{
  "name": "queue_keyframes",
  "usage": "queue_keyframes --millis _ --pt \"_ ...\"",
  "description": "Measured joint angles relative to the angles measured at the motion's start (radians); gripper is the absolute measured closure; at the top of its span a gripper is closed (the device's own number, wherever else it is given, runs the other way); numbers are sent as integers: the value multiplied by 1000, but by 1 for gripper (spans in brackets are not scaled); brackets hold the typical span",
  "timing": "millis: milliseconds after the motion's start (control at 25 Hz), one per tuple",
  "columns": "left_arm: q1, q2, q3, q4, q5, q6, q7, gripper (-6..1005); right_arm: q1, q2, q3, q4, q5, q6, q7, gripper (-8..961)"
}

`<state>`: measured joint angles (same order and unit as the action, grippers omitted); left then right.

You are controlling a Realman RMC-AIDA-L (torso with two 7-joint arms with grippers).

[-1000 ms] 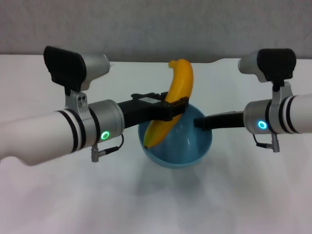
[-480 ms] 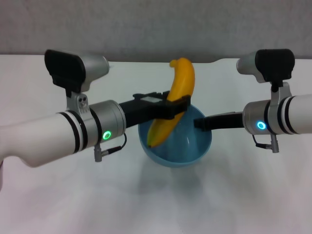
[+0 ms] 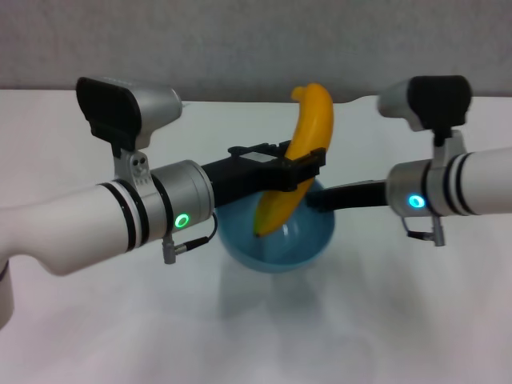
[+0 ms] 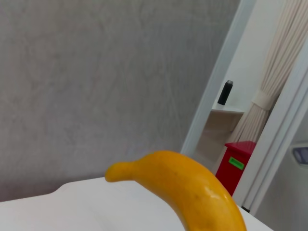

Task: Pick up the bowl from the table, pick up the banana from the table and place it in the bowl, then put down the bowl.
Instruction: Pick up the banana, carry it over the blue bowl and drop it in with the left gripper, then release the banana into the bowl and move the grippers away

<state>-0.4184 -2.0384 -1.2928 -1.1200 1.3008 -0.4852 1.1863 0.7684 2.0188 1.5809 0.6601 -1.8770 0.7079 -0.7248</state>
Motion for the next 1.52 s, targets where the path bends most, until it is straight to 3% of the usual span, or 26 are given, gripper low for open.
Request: queue_keyframes --millis 360,760,920,1040,1200,1320,1480,1520 --pt "3 2 18 39 -24 4 56 478 11 -2 -61 2 48 -11 1 918" --pt "17 4 -4 74 -25 38 69 232 -12 -7 -51 -20 46 -7 4 917" --pt "25 8 -57 73 -19 27 70 107 -13 -9 -42 -52 41 -5 4 917" --pt "36 15 -113 71 -2 26 90 106 -12 -14 -29 -79 38 -3 4 917" --pt "44 16 -200 81 122 66 134 106 -5 -18 39 -97 -21 7 4 918" --pt "43 13 -245 89 290 96 112 106 20 -18 103 -107 -86 37 24 918" --pt "43 11 -247 86 427 138 66 106 106 -18 163 -145 -219 93 112 918" --pt "41 8 -236 88 549 188 25 106 137 -18 173 -164 -260 106 137 918"
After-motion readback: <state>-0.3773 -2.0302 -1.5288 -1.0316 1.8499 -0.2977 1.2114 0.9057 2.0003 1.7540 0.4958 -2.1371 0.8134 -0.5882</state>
